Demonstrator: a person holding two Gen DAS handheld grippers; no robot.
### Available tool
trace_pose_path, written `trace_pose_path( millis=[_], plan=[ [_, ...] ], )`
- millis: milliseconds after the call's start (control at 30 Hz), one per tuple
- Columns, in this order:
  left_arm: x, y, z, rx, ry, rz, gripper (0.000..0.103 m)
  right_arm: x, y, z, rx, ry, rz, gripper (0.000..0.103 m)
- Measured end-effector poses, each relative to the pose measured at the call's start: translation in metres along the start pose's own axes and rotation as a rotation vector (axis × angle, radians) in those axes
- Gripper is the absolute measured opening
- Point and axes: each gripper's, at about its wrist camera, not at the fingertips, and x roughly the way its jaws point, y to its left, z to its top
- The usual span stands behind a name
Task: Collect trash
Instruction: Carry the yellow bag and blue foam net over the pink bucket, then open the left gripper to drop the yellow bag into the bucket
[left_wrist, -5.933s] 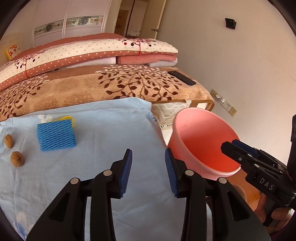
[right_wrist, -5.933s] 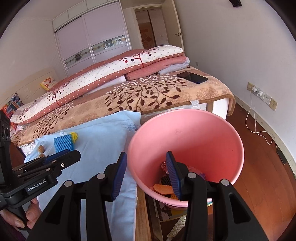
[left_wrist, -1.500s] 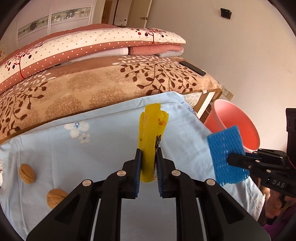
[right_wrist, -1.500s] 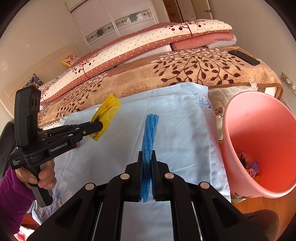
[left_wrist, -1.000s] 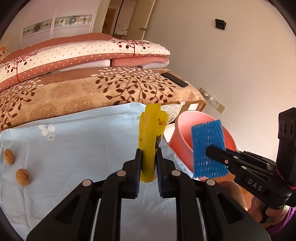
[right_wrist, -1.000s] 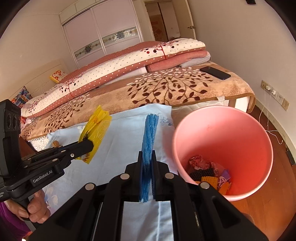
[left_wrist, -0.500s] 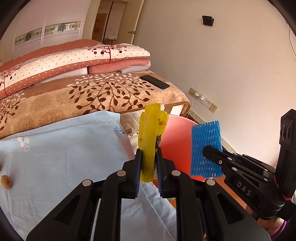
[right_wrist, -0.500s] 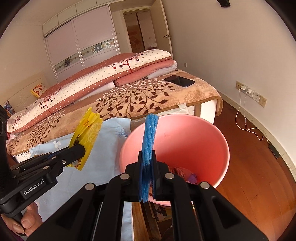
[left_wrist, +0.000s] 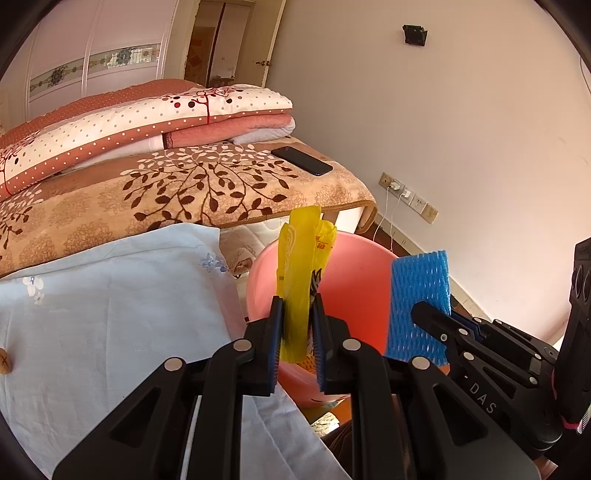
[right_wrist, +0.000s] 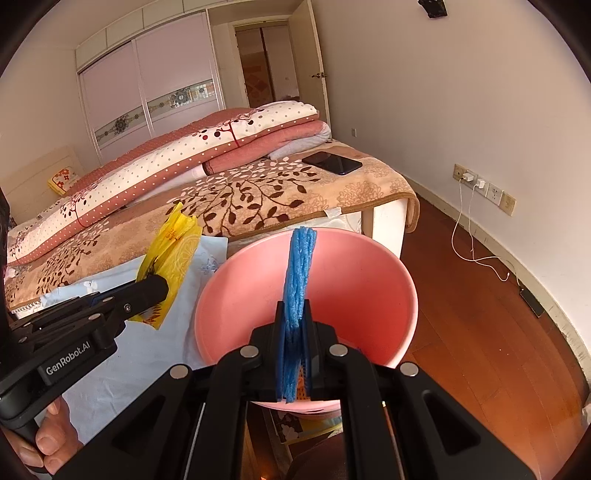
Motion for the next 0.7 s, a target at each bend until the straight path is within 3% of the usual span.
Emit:
trace_pose_path(
  millis=[700],
  plan=[
    [0.028, -0.027, -0.005, 0.023, 0.046, -0.035, 0.016, 0.013, -0.034, -0.006, 0.046, 0.029, -0.005, 0.007]
  ],
)
